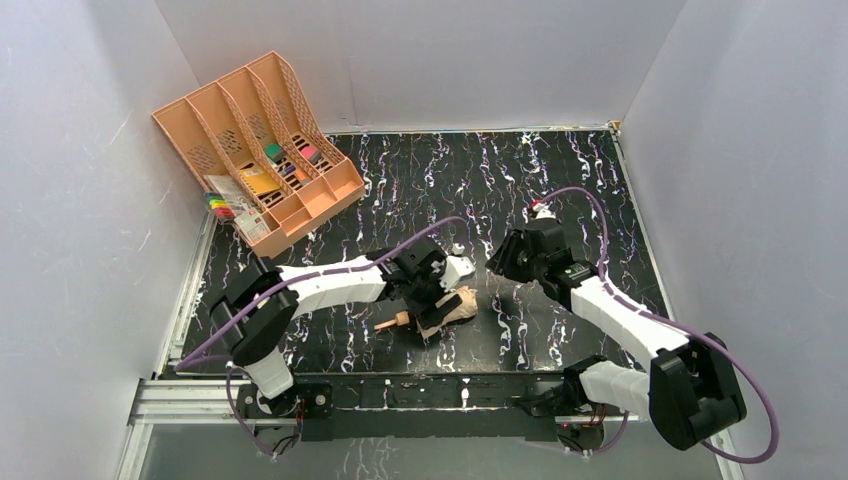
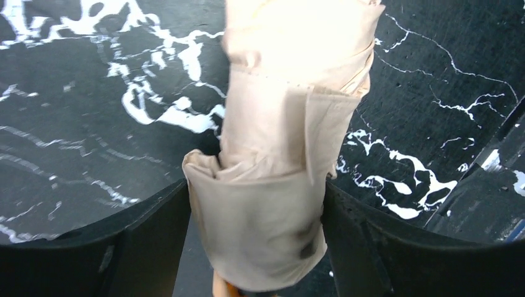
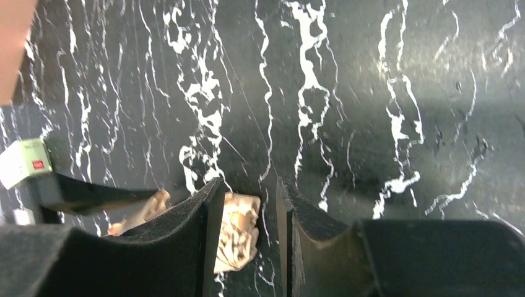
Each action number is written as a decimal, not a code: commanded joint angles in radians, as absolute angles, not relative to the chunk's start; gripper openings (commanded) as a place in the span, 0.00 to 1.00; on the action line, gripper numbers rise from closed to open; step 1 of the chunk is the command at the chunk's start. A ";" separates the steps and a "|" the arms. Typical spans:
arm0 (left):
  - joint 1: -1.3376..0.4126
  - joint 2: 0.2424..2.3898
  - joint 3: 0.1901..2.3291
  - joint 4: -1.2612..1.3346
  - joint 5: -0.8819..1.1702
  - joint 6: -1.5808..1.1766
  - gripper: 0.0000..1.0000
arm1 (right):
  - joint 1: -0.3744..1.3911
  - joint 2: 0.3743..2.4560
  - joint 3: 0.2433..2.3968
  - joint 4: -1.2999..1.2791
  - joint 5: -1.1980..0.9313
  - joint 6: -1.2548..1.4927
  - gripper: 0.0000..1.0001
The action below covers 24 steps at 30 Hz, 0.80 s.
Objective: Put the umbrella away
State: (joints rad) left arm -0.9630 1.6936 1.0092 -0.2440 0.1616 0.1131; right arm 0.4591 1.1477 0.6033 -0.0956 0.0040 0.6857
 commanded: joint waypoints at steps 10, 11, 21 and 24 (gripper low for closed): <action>-0.873 1.197 0.838 -0.287 -0.029 -0.190 0.83 | 0.453 1.077 0.611 -0.349 -0.028 0.542 0.48; -0.868 1.154 0.807 -0.299 -0.076 -0.240 0.82 | 0.454 1.084 0.616 -0.365 -0.027 0.532 0.48; -0.859 0.982 0.626 -0.478 -0.298 -0.636 0.67 | 0.457 1.212 0.648 -0.384 -0.056 0.478 0.49; -0.860 1.051 0.616 -0.434 -0.253 -0.638 0.56 | 0.462 1.243 0.653 -0.359 -0.094 0.463 0.47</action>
